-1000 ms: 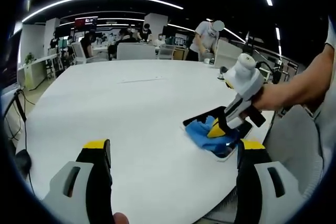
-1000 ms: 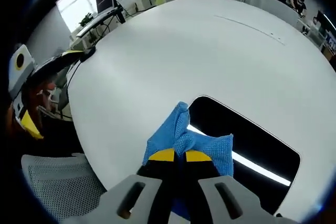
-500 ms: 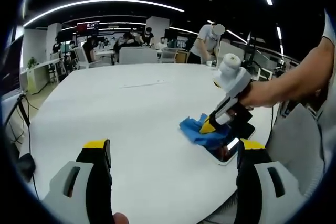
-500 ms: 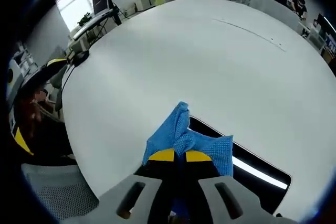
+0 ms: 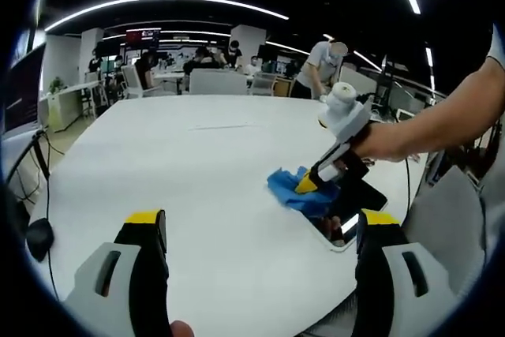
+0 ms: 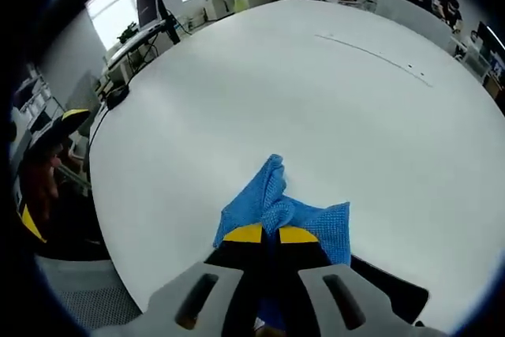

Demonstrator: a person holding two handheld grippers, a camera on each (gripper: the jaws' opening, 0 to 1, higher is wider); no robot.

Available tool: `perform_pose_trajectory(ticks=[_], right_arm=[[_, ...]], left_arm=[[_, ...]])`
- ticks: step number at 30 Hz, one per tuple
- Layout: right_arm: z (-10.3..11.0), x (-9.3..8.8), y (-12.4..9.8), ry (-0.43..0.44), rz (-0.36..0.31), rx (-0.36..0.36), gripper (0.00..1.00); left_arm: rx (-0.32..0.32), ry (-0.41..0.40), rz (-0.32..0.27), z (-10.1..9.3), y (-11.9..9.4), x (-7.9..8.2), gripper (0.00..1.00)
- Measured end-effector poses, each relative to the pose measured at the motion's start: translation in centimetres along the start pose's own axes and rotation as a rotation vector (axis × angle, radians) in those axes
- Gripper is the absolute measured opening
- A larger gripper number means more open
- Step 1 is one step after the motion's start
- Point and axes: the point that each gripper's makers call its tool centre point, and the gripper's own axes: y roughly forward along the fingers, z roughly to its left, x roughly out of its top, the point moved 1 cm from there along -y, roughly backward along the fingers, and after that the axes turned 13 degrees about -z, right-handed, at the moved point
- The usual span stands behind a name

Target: Wipe the mirror surface with the cleaning cloth until all visible marks leave the cleaned area.

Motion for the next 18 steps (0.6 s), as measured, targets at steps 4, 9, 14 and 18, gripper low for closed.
perform_pose_trajectory(ticks=[4,9,14,18], right_arm=[[-0.3,0.2,0.4,0.012,0.003,-0.01,0.0],[-0.3,0.1,0.3,0.0,0.005,-0.007,0.0],[-0.6,-0.1,-0.2,-0.003,0.009,-0.013,0.0],[-1.2,-0.3,-0.4,0.003,0.004,-0.02,0.0]], left_arm=[[-0.028,0.005,-0.003,-0.6,0.2,0.1,0.99],[-0.025,0.0,-0.007,-0.6,0.4,0.2,0.99],[-0.02,0.004,-0.004,-0.4,0.3,0.2,0.99],[-0.008,-0.002,-0.008,-0.1,0.2,0.3,0.99]])
